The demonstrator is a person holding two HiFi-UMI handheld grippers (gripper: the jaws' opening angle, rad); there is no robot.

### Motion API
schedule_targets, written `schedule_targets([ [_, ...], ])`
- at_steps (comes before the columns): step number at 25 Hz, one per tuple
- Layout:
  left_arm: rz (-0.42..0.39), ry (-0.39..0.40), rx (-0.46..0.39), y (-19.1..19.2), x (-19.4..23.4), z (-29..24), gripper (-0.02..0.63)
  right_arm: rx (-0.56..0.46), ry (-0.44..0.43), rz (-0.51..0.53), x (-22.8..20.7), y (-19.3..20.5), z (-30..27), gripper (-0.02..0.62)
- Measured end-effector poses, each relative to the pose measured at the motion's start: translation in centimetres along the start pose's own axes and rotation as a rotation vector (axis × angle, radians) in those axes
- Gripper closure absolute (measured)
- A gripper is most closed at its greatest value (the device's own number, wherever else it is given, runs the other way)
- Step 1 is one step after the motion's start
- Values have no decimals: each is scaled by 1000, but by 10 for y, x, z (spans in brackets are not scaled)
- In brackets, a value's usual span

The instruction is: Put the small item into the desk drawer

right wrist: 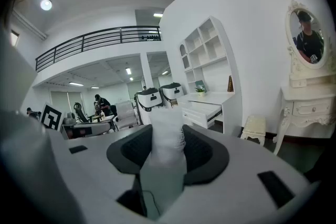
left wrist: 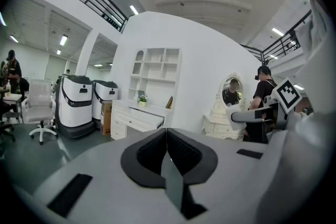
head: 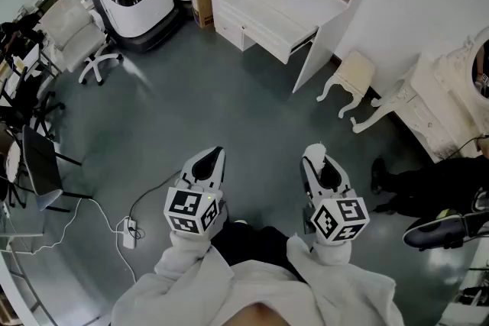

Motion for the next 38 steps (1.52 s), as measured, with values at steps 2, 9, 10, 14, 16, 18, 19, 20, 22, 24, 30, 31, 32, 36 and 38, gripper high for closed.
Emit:
schedule_targets([
  [2,-1,-7,4,-1,-13,5,588,6,-9,13,-4,0,12,408],
  [9,-18,-10,-2,1,-58,19,588,-40,-18,-48,-23,-3,51,408],
  [10,-15,-14,-4,2,-63,20,588,-46,-25,-61,-26,-3,55,408],
  [14,-22,-21,-13,6,-82,20,588,-61,-43,-58,-36,-1,68,408],
  [16,-25,-28,-13,9,-90,20,588,-55,-53,-58,-42,4,73,407],
  [18,-28,-31,-7,15,-100,20,588,-53,-65,-64,-46,10,80,408],
  [19,-31,-32,-4,18,-105,20,588,-55,-70,-66,-49,13,83,408],
  [20,-32,-32,-3,20,-110,20,588,-56,-74,-68,-52,15,87,408],
  [22,-32,-29,-2,25,-119,20,588,-53,-84,-73,-56,20,92,408],
  [24,-31,-24,3,29,-126,18,588,-46,-89,-78,-61,24,94,408],
  [30,-39,-25,-4,24,-129,9,588,-63,-102,-70,-69,17,91,408],
  [31,-39,-25,-4,23,-127,5,588,-62,-102,-71,-71,16,87,408],
  [32,-39,-26,-1,23,-124,0,588,-59,-102,-74,-72,15,82,408],
  [36,-40,-21,6,16,-105,-18,588,-48,-109,-88,-70,10,56,408],
  [38,-35,-23,-3,9,-91,-29,588,-48,-118,-83,-68,3,41,408],
])
Point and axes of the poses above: the fingertips, and each gripper's own axes: z backward along the fingers, x to its left, y out of its underside, the point moved 8 cm from there along z, backward along the fingers, and after that the axes turned 12 degrees about y, right-handed, at the moved point
